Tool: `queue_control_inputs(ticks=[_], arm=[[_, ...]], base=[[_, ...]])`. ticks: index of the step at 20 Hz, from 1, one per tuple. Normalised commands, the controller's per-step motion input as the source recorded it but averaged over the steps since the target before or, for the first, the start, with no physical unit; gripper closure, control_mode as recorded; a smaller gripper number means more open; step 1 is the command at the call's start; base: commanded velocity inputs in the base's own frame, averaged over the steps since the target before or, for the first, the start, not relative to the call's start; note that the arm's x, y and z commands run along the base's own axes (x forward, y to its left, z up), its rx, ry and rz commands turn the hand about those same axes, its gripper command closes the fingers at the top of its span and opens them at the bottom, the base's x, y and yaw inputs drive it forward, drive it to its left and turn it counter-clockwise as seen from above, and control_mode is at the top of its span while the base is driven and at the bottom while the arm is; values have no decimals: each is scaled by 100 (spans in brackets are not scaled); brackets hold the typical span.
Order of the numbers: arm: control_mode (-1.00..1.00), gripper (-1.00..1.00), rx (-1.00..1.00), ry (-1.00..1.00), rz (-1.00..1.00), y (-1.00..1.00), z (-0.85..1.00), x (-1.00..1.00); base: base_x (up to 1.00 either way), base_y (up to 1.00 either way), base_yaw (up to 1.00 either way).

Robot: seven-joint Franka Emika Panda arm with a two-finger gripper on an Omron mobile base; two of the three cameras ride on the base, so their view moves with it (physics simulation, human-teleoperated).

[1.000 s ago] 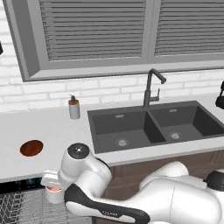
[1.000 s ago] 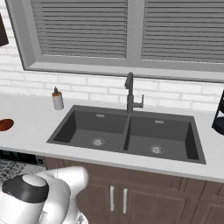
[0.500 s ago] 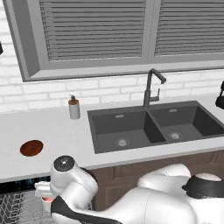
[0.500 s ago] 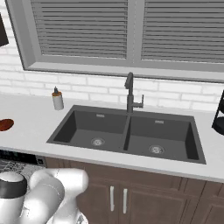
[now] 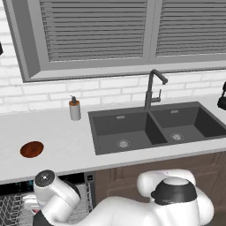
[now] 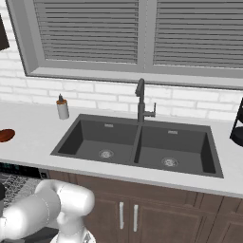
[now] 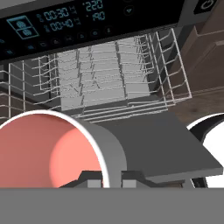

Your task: Pick up the cup and bowl from the counter, place them in the dishwasher, and close the dishwasher door.

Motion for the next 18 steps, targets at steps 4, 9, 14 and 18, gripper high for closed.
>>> queue_control_inputs(ticks=[4, 9, 14, 18], arm=[[-100, 100, -15, 0, 0, 50, -26, 40], [-100, 100, -10, 0, 0, 38, -17, 28], [-100, 100, -6, 0, 0, 27, -45, 14], [-100, 100, -6, 0, 0, 7, -69, 20]], base=[[0, 0, 0], [0, 0, 0], [0, 0, 0], [0, 0, 0]])
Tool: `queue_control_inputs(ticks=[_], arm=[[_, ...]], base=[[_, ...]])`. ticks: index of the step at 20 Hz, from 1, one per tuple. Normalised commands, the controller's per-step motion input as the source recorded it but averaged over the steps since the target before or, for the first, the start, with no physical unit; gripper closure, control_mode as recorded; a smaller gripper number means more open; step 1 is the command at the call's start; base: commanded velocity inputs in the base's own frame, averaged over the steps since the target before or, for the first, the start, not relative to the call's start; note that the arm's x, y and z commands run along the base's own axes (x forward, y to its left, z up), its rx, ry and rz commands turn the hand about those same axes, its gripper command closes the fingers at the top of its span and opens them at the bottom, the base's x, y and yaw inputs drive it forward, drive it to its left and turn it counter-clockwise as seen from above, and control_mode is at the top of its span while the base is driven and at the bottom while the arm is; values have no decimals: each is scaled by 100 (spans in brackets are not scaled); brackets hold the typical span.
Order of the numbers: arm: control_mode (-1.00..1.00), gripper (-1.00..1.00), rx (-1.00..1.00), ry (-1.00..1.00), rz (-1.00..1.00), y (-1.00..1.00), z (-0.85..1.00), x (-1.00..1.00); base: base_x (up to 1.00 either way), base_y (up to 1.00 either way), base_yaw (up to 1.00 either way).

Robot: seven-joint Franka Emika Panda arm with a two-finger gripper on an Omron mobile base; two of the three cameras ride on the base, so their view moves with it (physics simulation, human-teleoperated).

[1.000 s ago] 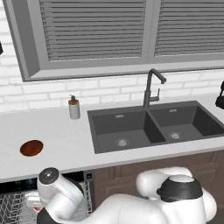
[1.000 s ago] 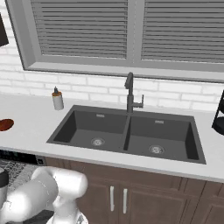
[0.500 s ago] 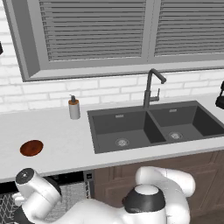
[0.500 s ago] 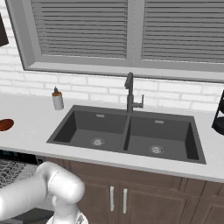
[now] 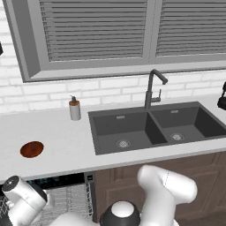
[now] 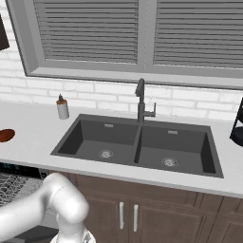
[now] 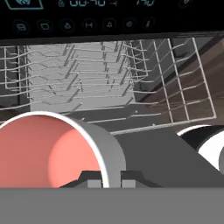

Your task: Pick up the cup and bowl from the counter, place them in the dishwasher, and close the dishwasher door.

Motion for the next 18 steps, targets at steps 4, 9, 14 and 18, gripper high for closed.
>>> queue_control_inputs(ticks=[4, 9, 14, 18], arm=[[-100, 100, -3, 0, 2, 0, -68, 14], [-100, 100, 0, 0, 5, 0, -65, 0], [-100, 100, 1, 0, 6, 0, -38, 18], [-100, 100, 2, -1, 2, 0, 0, 36]], base=[[0, 0, 0], [0, 0, 0], [0, 0, 0], [0, 0, 0]])
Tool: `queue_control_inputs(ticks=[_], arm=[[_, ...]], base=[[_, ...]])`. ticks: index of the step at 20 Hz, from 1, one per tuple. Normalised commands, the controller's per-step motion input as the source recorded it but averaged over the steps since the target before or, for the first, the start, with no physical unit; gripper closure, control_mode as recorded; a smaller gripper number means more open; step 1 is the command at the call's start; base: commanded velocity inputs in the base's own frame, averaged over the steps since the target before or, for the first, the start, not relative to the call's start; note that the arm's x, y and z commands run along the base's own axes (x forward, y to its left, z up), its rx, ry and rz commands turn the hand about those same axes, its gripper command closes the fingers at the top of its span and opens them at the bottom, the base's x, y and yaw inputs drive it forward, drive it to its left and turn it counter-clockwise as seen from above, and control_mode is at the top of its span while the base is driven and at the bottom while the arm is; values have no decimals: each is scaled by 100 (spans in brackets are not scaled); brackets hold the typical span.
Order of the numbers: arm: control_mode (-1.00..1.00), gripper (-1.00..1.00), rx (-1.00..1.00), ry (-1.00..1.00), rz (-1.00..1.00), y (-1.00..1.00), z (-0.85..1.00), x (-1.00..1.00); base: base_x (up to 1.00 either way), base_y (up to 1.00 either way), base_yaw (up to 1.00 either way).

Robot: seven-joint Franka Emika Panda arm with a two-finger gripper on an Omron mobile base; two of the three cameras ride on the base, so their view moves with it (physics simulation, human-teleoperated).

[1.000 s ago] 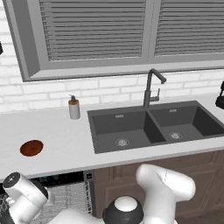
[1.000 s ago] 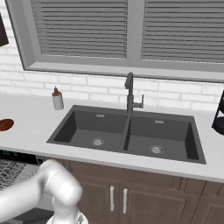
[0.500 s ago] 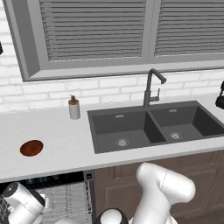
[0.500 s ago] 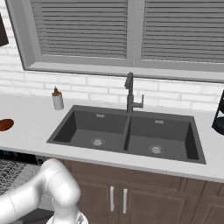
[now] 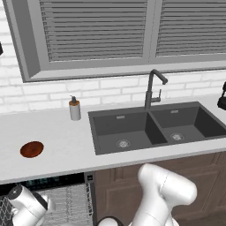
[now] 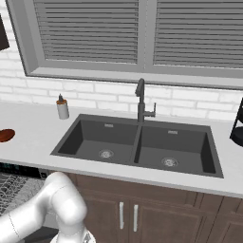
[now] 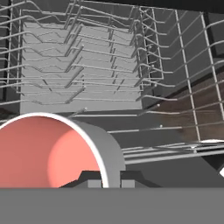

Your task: Pick up the cup and bowl from the counter, place them in the dishwasher, and close the dishwasher door.

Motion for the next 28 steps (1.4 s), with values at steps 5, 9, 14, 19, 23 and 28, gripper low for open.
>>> queue_control_inputs(ticks=[5, 9, 14, 19, 23, 28], arm=[[-100, 100, 1, 0, 0, 0, 4, 36], [-100, 100, 0, 0, 0, 0, -20, 52], [-100, 100, 0, 0, 0, 1, -50, 22], [-100, 100, 0, 0, 0, 1, -76, 3], [-100, 100, 0, -3, 0, 2, -61, 11], [-100, 100, 8, -12, 0, 1, -7, 4]], base=[[0, 0, 0], [0, 0, 0], [0, 0, 0], [0, 0, 0], [0, 0, 0], [0, 0, 0]])
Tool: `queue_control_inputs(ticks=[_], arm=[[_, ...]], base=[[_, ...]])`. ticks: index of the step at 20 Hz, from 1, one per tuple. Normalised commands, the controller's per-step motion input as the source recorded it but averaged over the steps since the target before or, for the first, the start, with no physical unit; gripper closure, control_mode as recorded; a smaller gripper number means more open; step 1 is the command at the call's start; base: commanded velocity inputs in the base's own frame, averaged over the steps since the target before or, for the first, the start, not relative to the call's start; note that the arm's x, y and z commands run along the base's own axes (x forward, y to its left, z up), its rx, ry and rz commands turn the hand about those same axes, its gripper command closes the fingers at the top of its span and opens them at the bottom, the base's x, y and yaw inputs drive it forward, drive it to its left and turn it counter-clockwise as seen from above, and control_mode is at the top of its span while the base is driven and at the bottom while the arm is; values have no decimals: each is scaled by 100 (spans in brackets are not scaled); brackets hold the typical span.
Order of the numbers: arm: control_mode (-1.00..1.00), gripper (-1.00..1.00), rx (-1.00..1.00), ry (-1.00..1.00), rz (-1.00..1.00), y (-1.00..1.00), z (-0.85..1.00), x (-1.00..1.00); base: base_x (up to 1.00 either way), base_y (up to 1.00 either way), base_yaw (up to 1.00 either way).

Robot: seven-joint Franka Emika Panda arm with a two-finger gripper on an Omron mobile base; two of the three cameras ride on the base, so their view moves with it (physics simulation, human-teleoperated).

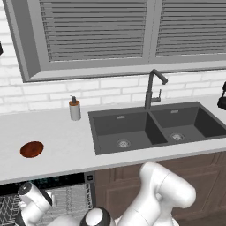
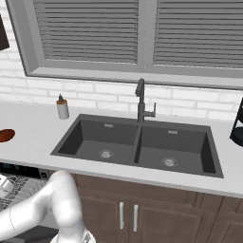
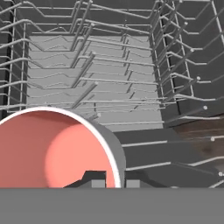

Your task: Pick up the cup and bowl from the counter, place them in the dishwasher, and close the dishwasher door.

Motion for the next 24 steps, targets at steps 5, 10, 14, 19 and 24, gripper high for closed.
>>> queue_control_inputs(ticks=[5, 10, 14, 19, 24], arm=[[-100, 100, 9, -4, 0, 3, -28, 0], [-100, 100, 5, -6, 1, 0, -52, -1], [-100, 100, 1, 1, 3, 12, -31, -24], [-100, 100, 0, 4, 8, 27, -15, -56], [-100, 100, 0, 9, 11, 15, -16, -48]], base=[[0, 0, 0], [0, 0, 0], [0, 0, 0], [0, 0, 0], [0, 0, 0]])
